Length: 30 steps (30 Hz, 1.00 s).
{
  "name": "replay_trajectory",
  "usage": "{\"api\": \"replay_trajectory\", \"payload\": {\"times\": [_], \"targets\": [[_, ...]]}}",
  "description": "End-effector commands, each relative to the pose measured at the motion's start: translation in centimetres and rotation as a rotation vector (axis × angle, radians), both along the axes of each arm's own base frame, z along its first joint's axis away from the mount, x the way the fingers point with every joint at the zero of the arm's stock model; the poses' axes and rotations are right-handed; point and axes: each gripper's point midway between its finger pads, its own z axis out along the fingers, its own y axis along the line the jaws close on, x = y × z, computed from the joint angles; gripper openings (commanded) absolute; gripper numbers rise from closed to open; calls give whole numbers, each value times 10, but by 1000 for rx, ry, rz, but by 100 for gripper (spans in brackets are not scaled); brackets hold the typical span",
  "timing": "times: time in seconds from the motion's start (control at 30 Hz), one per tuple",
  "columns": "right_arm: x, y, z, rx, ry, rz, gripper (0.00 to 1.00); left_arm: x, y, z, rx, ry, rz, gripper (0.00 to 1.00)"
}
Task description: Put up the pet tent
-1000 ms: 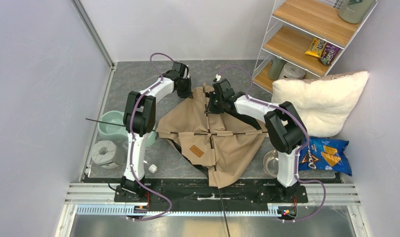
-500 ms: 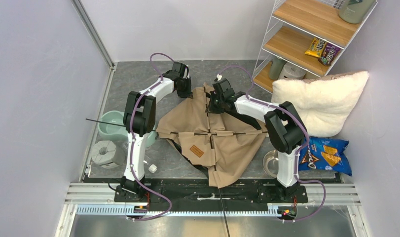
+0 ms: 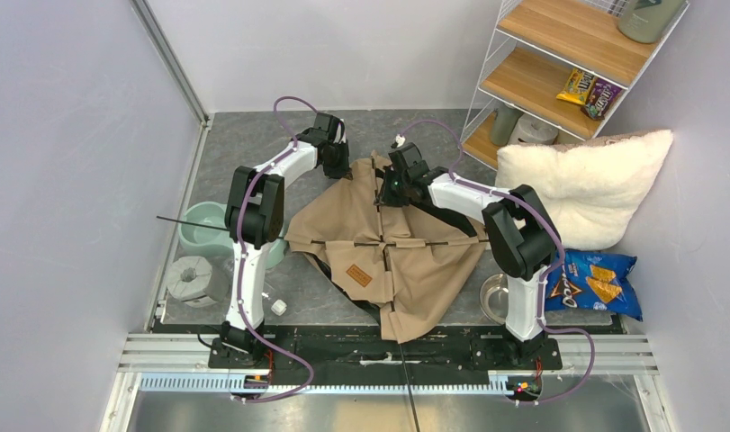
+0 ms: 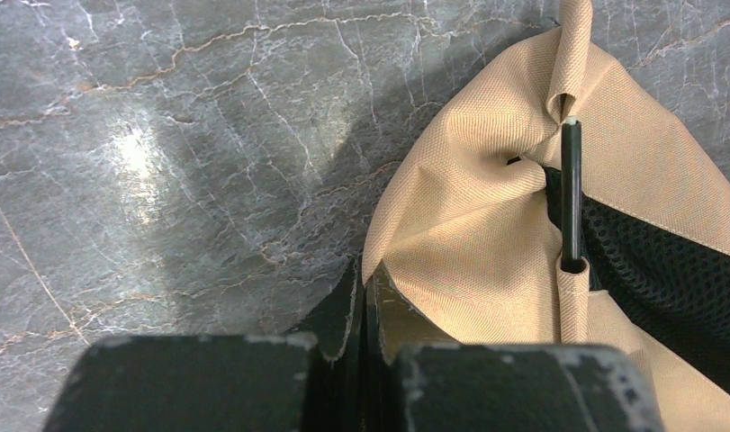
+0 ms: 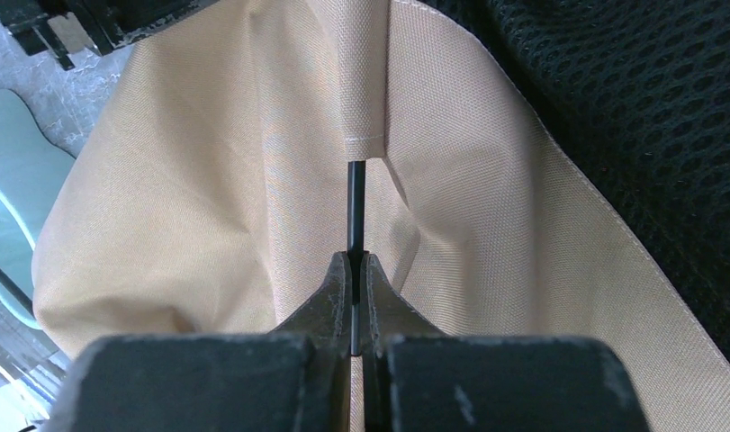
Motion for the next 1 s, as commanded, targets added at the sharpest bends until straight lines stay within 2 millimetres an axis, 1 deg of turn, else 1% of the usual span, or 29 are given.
{"api": "replay_trajectory", "payload": {"times": [0.0,0.2,0.43,0.7,0.97], "targets": [[14,-2,7,-12,-25,-35,0,-6,4,-8,11,21,16,2],[17,-4,4,-13,-13,-57,0,-6,4,-7,10,21,17,2],[17,1,7,6,-13,-20,0,-6,3,-7,9,21,14,2],[25,-6,5,-15,-5,-84,0,-7,4,-7,9,22,13,2],[37,-8,8,7,-2,-132,0,-10,5,-9,12,29,11,2]]}}
